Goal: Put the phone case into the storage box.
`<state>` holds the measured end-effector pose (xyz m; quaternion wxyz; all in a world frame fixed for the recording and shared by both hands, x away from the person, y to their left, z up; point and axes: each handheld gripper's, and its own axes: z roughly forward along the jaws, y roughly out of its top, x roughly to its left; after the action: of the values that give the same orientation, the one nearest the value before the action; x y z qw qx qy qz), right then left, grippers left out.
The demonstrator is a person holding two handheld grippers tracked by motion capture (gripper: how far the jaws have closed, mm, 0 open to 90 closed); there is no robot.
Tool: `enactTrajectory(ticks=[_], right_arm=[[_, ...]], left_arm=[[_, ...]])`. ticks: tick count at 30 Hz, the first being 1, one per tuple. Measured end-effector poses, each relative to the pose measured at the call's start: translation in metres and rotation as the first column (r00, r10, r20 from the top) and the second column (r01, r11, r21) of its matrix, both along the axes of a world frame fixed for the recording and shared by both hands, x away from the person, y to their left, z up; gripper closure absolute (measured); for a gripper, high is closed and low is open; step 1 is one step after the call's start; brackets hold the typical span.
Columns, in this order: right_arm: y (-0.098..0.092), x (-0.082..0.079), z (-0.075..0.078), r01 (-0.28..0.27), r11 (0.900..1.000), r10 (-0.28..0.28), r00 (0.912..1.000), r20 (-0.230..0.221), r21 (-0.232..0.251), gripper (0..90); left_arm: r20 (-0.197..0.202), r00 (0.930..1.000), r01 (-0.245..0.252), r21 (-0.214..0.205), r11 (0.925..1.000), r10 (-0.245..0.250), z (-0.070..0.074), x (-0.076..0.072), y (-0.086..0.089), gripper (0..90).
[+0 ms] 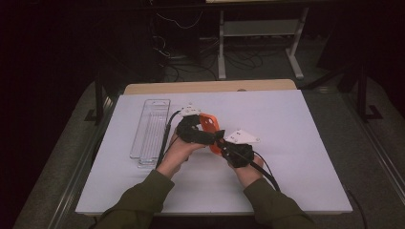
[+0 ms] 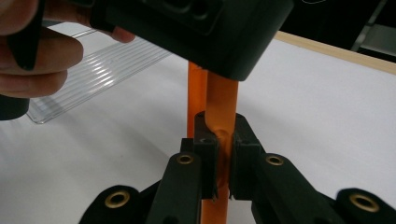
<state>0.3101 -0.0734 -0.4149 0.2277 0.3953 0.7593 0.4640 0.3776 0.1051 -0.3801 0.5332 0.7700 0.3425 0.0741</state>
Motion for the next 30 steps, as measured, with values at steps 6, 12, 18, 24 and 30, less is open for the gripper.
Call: enactTrajectory(ticks=[6,12,18,24,30], right_arm=[[0.0014,-0.0005,-0.0007,-0.003,1.0000,0.003,1.0000,0.002,-0.008,82.3],[0.0019,0.0002,-0.0021,-0.013,0.9997,0.013,0.9999,0.003,-0.021,82.2],[0.0022,0.0012,-0.0027,-0.014,0.9997,0.014,0.9999,0.002,-0.022,82.1],[0.0022,0.0027,-0.0032,-0.021,0.9994,0.021,0.9998,0.003,-0.029,81.5],[0.0023,0.0048,-0.0036,-0.037,0.9985,0.037,0.9993,0.000,-0.040,78.4]], left_arm=[[-0.001,0.9999,-0.014,-0.012,0.9998,0.014,-0.0004,-0.0002,0.0022,3.2],[-0.004,0.9998,-0.018,-0.015,0.9997,0.018,-0.0007,0.0007,0.0041,7.1],[-0.004,0.9999,-0.016,-0.016,0.9997,0.016,-0.0012,0.0016,0.0068,10.7],[-0.003,0.9997,-0.026,-0.036,0.9990,0.025,-0.0030,0.0008,0.0077,12.3],[-0.010,0.9995,-0.030,-0.031,0.9991,0.030,-0.0028,0.0001,0.0082,13.9]])
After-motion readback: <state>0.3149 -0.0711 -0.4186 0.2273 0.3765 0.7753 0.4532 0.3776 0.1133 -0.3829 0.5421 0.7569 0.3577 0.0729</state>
